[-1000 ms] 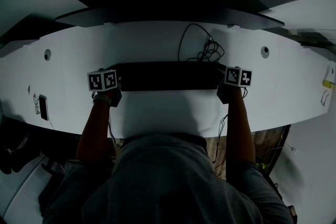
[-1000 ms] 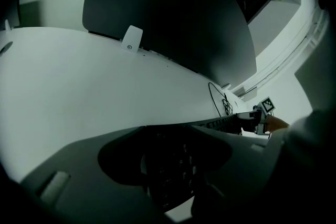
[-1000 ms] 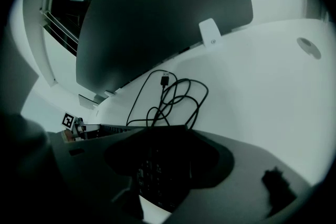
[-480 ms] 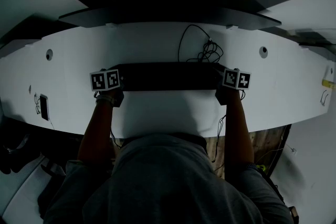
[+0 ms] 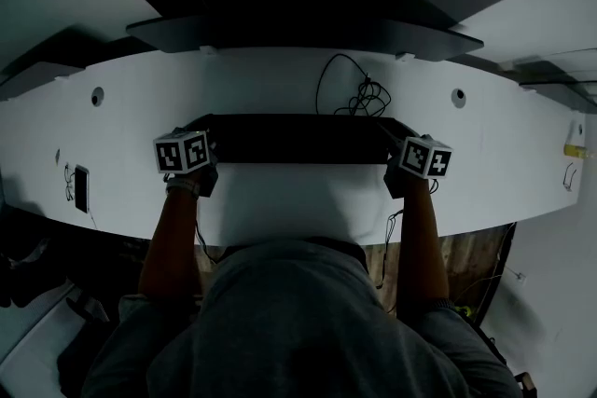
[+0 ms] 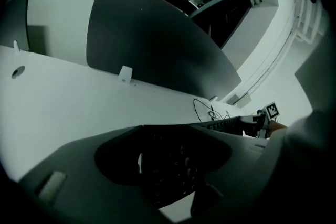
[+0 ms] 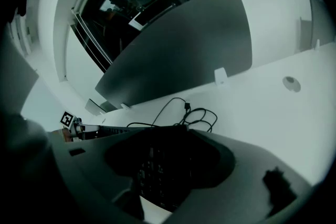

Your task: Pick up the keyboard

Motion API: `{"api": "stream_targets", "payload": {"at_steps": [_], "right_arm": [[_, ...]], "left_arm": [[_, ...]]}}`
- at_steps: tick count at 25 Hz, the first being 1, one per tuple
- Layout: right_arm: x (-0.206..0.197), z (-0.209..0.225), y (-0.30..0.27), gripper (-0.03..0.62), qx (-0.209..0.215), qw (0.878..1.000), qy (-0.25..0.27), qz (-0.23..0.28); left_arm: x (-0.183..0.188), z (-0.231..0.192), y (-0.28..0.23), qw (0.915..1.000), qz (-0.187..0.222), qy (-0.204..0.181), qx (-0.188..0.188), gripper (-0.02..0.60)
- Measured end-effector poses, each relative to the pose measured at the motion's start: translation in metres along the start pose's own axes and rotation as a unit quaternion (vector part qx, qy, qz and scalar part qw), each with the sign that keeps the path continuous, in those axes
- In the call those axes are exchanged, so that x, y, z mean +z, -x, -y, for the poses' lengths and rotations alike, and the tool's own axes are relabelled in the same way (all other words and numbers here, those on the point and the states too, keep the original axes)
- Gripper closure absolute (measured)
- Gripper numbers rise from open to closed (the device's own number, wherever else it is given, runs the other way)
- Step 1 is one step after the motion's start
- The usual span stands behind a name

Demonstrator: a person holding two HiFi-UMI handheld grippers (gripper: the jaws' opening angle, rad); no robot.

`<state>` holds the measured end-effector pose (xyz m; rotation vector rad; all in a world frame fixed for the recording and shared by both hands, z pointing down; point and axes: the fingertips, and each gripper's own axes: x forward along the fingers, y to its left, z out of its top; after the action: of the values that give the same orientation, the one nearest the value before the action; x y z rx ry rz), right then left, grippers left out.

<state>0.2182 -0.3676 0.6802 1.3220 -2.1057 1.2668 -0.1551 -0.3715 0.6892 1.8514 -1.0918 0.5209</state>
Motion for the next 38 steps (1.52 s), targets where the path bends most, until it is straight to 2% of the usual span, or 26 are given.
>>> {"api": "stream_targets", "payload": {"at_steps": [5, 10, 13, 26, 38], "right_arm": [[0.024, -0.025, 0.034, 0.359, 0.006, 0.999, 0.028, 0.042], [0.053, -0.056, 0.075, 0.359, 0.003, 0.992, 0.079, 0.094], [0.058, -0.068, 0.095, 0.359, 0.015, 0.99, 0.079, 0.119], [0.1, -0.141, 0.185, 0.359, 0.032, 0.962, 0.139, 0.234], [0.12, -0.183, 0.25, 0.359, 0.043, 0.936, 0.175, 0.304]], "left_arm": [[0.02, 0.022, 0.034, 0.9988, 0.045, -0.017, -0.006, 0.342], [0.036, 0.044, 0.068, 0.9955, 0.086, -0.034, -0.018, 0.342], [0.047, 0.059, 0.09, 0.9921, 0.112, -0.052, -0.02, 0.342], [0.094, 0.11, 0.185, 0.9688, 0.216, -0.115, -0.036, 0.341], [0.119, 0.153, 0.255, 0.9445, 0.285, -0.16, -0.037, 0.339]]}}
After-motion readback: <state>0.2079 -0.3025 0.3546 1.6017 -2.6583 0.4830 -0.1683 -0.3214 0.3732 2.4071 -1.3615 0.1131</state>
